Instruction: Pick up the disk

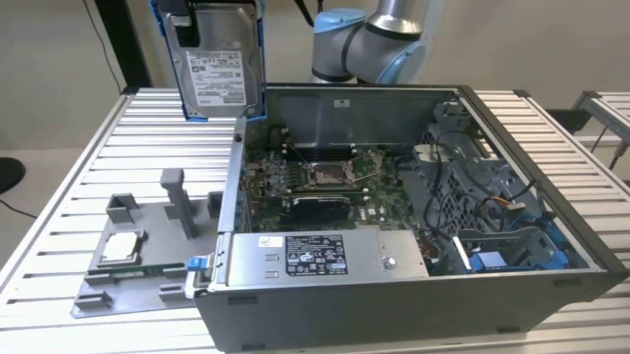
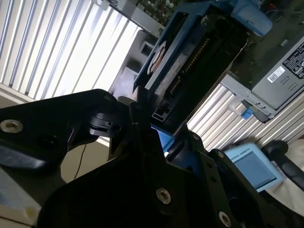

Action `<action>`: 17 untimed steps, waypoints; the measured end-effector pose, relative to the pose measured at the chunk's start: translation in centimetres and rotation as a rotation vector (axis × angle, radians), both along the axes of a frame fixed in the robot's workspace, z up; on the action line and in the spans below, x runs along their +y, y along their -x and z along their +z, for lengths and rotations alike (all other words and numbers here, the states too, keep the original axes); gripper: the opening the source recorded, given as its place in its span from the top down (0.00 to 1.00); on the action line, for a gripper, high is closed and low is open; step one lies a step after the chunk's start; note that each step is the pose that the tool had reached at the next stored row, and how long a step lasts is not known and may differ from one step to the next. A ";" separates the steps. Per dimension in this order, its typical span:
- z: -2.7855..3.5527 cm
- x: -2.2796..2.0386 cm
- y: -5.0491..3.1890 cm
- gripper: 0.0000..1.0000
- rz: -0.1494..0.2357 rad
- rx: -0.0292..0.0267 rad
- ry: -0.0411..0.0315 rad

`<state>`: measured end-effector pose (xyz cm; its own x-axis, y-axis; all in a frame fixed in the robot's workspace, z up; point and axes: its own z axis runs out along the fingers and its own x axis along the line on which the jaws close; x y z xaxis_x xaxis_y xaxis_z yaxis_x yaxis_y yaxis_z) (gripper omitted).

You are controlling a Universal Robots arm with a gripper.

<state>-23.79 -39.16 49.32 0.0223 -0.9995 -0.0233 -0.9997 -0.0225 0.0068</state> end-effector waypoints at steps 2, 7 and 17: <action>0.00 0.00 -0.92 1.00 0.000 -0.0001 -0.0001; 0.00 0.00 -3.20 1.00 0.000 0.0000 0.0001; 0.00 -0.13 -7.75 1.00 0.000 0.0000 -0.0001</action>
<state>-16.04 -39.29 49.32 0.0224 -0.9995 -0.0233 -0.9997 -0.0225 0.0068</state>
